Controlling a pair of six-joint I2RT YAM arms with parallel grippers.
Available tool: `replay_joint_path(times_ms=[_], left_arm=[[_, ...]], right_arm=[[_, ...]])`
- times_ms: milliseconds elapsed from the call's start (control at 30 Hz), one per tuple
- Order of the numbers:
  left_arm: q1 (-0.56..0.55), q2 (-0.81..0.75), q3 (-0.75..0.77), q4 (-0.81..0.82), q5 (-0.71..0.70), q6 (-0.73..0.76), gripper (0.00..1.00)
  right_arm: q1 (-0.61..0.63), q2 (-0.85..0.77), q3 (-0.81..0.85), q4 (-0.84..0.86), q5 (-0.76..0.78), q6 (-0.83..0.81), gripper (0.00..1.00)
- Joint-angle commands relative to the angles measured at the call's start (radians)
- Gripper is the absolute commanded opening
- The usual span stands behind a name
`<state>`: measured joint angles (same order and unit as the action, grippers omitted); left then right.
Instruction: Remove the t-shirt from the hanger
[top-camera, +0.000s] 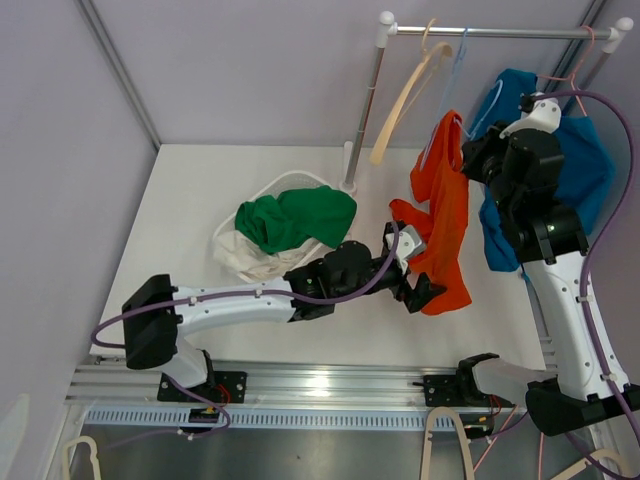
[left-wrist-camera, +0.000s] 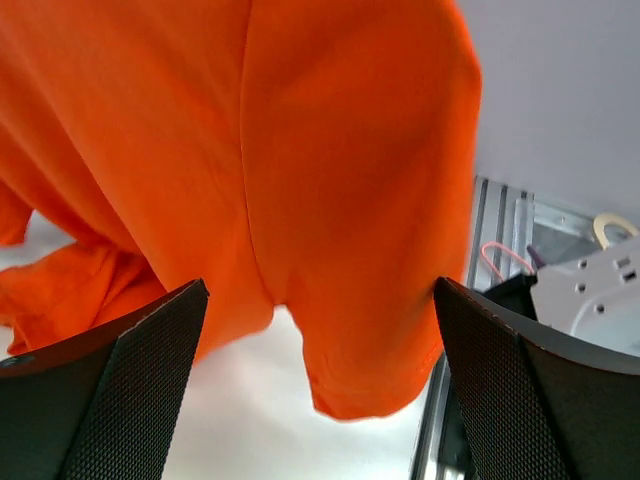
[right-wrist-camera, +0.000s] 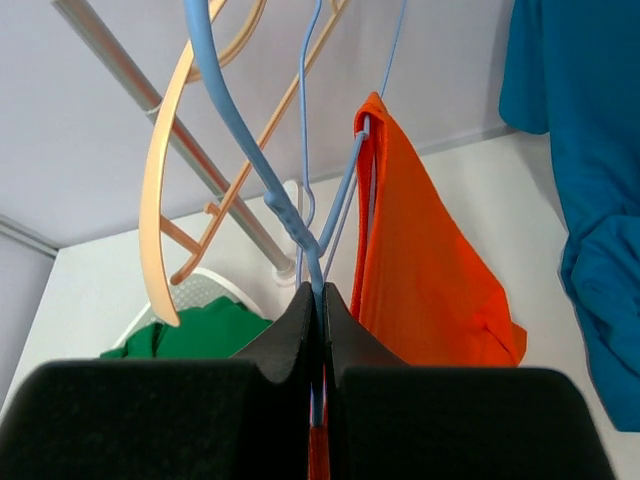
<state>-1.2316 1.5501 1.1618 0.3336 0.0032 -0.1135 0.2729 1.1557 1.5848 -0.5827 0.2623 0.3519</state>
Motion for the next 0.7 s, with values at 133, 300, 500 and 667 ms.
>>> replay_joint_path(times_ms=[133, 300, 500, 667], left_arm=[[-0.045, 0.047, 0.123, 0.128, 0.027, -0.008, 0.99], [-0.046, 0.131, 0.243, -0.022, -0.058, -0.063, 0.57], [-0.106, 0.099, 0.300, -0.088, -0.083, -0.040, 0.01], [-0.195, 0.022, 0.257, -0.080, 0.019, 0.017, 0.01]], right_arm=[[0.019, -0.025, 0.017, 0.026, -0.014, -0.004, 0.00], [0.020, -0.027, 0.014, 0.038, -0.029, -0.001, 0.00], [0.022, -0.004, 0.024, 0.058, -0.017, -0.025, 0.00], [0.022, 0.041, 0.055, 0.073, 0.043, -0.073, 0.00]])
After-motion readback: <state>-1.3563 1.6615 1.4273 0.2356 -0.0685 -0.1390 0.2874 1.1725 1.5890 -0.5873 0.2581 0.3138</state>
